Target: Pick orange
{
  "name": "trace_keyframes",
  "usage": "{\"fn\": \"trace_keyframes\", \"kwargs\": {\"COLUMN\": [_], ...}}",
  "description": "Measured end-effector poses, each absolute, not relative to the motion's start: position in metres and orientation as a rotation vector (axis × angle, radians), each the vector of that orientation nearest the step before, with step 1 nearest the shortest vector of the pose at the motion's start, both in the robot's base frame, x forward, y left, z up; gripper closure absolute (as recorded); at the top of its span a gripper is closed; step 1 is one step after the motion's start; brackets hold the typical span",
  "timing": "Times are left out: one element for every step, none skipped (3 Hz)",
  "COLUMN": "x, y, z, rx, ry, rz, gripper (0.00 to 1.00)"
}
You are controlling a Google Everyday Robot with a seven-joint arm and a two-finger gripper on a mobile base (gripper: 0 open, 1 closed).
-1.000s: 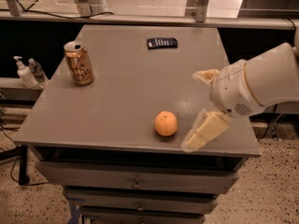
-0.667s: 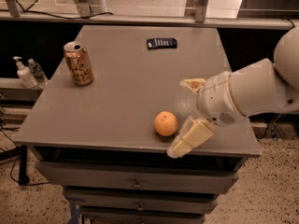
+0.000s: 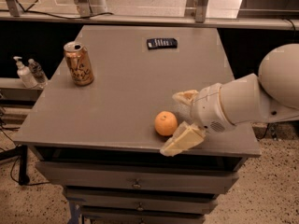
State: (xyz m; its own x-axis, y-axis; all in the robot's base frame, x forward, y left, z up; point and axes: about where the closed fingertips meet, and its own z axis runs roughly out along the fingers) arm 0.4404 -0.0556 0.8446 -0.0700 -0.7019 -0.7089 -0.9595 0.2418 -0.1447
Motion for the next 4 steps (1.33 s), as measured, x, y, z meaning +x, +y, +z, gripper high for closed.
{"fn": "trace_keyframes", "kwargs": {"x": [0.445,0.449,0.455,0.473], "y": [-0.053,-0.053,-0.056,-0.065], "z": [0.837,0.834,0.834,0.846], "rx": [-1.508,-1.494,-1.476,-1.464], "ry": [1.857,1.876,1.897,1.912], "rz": [0.491,0.498,0.498,0.458], "gripper": [0.41,0.64,0.88,1.0]}}
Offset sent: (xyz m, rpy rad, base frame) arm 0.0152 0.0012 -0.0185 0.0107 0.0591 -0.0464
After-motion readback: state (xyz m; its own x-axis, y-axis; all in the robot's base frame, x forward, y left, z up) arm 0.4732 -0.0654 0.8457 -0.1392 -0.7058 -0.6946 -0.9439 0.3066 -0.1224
